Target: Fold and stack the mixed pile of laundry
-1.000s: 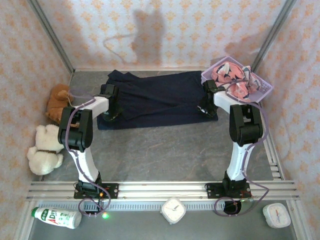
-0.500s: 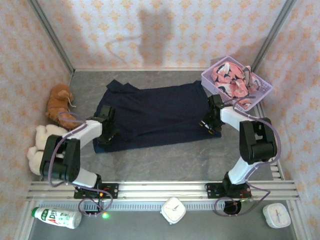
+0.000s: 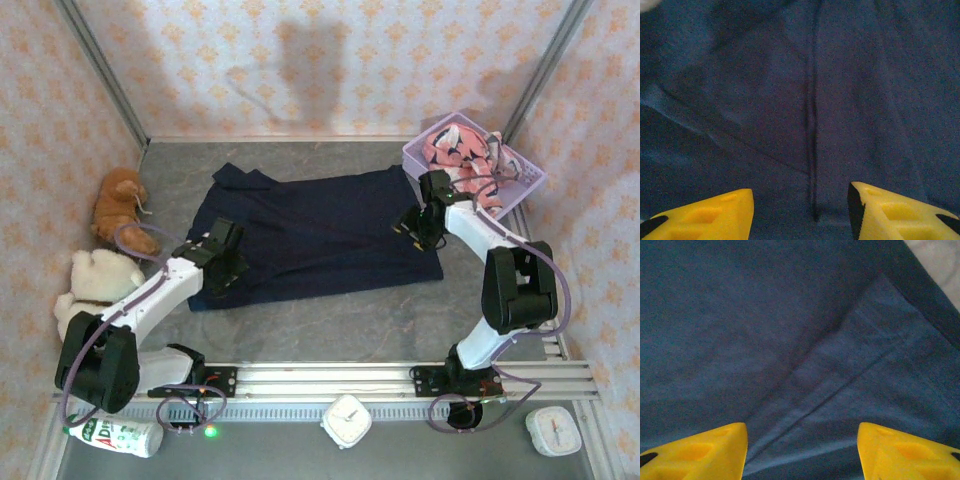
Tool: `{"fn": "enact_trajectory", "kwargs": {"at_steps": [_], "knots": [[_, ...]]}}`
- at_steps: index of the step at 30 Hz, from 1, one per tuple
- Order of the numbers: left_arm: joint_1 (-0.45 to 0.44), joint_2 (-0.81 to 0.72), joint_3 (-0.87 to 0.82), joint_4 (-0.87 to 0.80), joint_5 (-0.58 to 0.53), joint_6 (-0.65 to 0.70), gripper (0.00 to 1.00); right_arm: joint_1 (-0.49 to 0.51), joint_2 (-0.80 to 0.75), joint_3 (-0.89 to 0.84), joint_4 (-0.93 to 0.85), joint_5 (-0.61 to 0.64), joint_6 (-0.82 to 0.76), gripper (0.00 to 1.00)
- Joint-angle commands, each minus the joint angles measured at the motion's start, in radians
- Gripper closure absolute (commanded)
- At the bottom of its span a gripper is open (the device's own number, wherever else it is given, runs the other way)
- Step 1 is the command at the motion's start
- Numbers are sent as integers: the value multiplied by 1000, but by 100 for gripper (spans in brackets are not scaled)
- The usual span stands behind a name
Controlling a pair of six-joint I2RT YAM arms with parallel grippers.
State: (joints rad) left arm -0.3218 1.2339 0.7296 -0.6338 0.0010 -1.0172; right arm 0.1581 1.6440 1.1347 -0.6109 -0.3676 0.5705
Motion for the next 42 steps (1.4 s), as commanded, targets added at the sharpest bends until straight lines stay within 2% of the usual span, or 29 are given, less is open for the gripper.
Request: {"fn": "enact_trajectory", "kwargs": {"at_steps": [1,7,11,18,26,29,32,35,42], "knots": [[-61,37,21,8,-18,-63,49,-3,-1,38,-35,8,-17,40],[-129,126,48,51,-25,-65,54,-3,-11,35,-42,9,-20,40],[-128,167,56,60,-76,-45,59,-3,-22,20,-54,20,-31,40],[-129,215,47,100,-68,-34,70,-6,-47,26,-93,57,-48,40],[-129,226,30,103,-65,-24,73,-9,-55,24,-88,60,-31,40],[-129,217,22,102,-67,-26,80,-10,-64,11,-82,63,-22,40],[-129,201,25,88,-86,-19,93,-9,-78,-4,-76,65,-17,40],[-129,192,33,77,-96,-7,100,-10,-91,-20,-74,73,-13,40],[-129,195,45,61,-103,9,100,-12,-111,-38,-70,75,-10,39]]}}
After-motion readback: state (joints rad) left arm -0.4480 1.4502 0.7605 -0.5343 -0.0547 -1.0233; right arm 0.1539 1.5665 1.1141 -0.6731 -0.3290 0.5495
